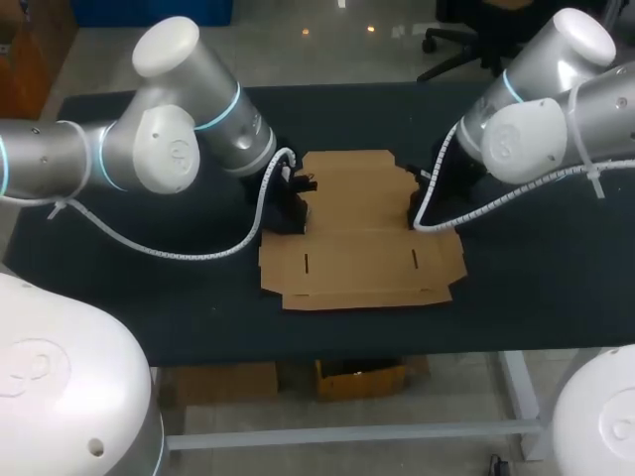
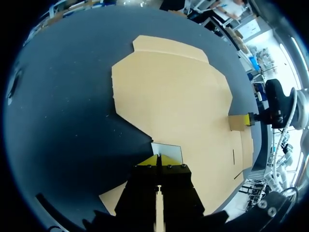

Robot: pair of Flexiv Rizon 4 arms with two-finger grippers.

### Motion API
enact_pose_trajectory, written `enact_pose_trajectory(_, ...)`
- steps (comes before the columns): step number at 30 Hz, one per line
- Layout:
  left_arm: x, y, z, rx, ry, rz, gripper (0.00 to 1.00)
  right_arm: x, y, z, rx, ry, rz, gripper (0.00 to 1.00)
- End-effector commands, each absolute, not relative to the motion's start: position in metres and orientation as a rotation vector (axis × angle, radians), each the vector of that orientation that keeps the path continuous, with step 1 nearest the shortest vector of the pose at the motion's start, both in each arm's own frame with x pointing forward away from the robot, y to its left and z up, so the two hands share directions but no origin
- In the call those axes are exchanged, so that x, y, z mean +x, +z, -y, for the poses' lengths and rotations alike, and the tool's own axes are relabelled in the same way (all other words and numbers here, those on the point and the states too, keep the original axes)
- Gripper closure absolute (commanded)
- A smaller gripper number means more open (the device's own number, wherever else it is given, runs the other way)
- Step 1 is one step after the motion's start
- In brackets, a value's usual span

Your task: Assemble the packaging by folding the flat box into shape, placing the metal phone stand inside, and closing the box properly

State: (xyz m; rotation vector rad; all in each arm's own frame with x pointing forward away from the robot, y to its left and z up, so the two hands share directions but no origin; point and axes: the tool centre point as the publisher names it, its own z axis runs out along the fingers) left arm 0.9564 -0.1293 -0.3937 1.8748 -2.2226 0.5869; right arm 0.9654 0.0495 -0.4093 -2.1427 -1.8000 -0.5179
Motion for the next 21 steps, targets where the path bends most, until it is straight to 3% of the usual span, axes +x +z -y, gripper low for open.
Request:
enact_pose_trajectory(1,0.9584,-0.394,0.1344,1.883,0.575,2.225,1.0,0.9658,-0.4085,-0.0533,-2.149,-0.51,1.804,1.0)
enact_pose_trajectory(21,0.9575,-0.3953,0.1395,1.878,0.579,2.217,1.0,0.9682,-0.413,-0.0583,-2.172,-0.492,1.804,1.0)
